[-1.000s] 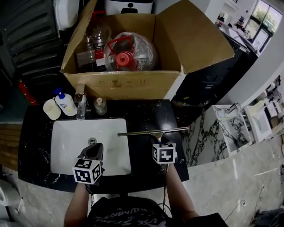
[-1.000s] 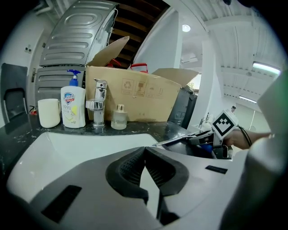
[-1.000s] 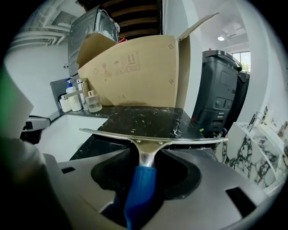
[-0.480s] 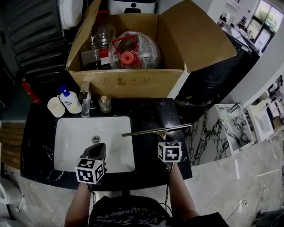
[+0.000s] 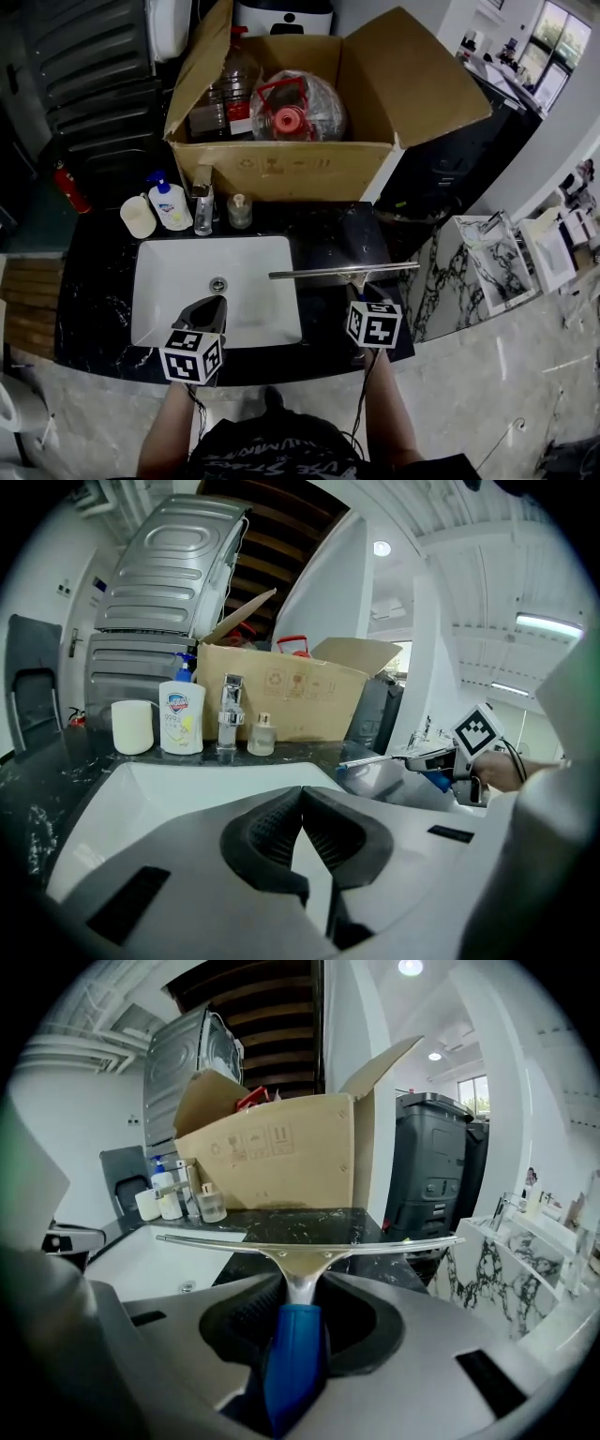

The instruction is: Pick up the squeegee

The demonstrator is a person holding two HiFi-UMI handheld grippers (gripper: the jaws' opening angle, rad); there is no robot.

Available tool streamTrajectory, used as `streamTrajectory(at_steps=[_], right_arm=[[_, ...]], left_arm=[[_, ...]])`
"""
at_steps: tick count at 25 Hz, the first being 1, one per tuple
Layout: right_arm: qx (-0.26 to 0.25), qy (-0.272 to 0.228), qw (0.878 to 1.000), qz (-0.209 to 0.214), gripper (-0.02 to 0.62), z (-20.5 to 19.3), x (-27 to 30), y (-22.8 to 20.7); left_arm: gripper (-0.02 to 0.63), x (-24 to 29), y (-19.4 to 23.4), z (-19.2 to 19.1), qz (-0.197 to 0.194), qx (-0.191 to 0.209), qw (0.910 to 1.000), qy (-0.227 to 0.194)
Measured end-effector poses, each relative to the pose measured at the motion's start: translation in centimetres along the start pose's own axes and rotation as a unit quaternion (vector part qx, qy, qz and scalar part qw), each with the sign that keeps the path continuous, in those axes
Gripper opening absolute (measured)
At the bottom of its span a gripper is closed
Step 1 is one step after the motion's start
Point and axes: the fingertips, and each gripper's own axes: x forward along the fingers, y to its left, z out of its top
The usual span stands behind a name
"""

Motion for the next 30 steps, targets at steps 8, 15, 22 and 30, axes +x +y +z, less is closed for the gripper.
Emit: streamTrajectory(at_steps=[8,15,22,30], right_arm=[[0.037,-0.038,0.999,-0.005,0.144,-0.9,-6.4,3.2],[0.018,-0.051,0.998,-0.023,0.145,-2.9,-11.4,6.2],[0.014,-0.063,0.997,-0.030,0.144,-5.5,-16.4,9.1],[0.016,-0.083,0.996,-0.031,0.144,-9.0,-22.8,14.1]], left_arm=[[0.020,-5.5,-0.2,-0.7,-0.041,0.013,0.9990,-0.014],[0.020,-9.8,-0.2,-2.1,-0.066,0.020,0.9973,-0.024],[0.020,-14.4,0.0,-4.2,-0.074,0.019,0.9967,-0.027],[0.020,-21.0,0.5,-6.8,-0.086,0.010,0.9953,-0.043]])
